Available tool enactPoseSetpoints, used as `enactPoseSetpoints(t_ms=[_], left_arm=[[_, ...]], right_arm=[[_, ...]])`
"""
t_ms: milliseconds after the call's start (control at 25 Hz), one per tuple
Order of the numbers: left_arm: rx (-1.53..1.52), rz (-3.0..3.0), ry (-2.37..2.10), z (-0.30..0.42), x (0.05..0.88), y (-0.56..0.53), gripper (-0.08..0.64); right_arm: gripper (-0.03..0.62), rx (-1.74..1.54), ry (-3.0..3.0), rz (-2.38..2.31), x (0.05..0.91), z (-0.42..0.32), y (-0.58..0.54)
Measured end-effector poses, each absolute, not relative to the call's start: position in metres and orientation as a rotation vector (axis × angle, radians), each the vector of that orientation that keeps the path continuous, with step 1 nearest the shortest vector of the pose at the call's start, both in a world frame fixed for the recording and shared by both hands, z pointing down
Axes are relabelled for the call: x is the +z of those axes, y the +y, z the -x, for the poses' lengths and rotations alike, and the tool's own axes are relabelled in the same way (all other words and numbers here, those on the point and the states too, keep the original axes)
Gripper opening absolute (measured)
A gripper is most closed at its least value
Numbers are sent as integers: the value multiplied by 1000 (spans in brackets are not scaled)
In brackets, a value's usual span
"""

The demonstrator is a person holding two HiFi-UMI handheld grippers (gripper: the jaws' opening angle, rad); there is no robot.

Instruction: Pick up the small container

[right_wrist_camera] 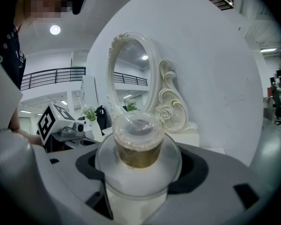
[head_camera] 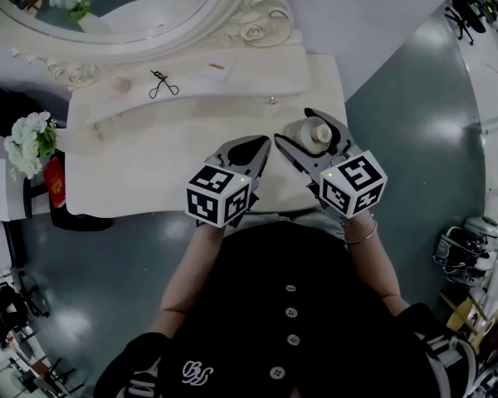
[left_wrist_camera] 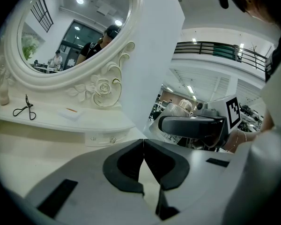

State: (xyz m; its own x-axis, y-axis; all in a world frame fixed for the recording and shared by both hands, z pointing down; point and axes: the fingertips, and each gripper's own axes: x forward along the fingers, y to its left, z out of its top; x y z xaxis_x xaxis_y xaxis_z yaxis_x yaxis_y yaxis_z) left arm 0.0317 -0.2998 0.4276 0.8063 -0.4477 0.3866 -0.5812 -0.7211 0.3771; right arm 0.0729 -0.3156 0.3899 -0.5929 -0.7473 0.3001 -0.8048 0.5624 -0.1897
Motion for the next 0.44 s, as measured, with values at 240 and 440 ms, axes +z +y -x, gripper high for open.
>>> enactPoseSetpoints(t_ms=[240,440], left_arm=[[364,-2504,-777,-31,426,-303,12],[366,-2502,-782,-31,426,-304,12]], right_arm=[[341,464,-2600,-1309,393,-73,-317],[341,462,-2599,-1307,392,-73,-318]])
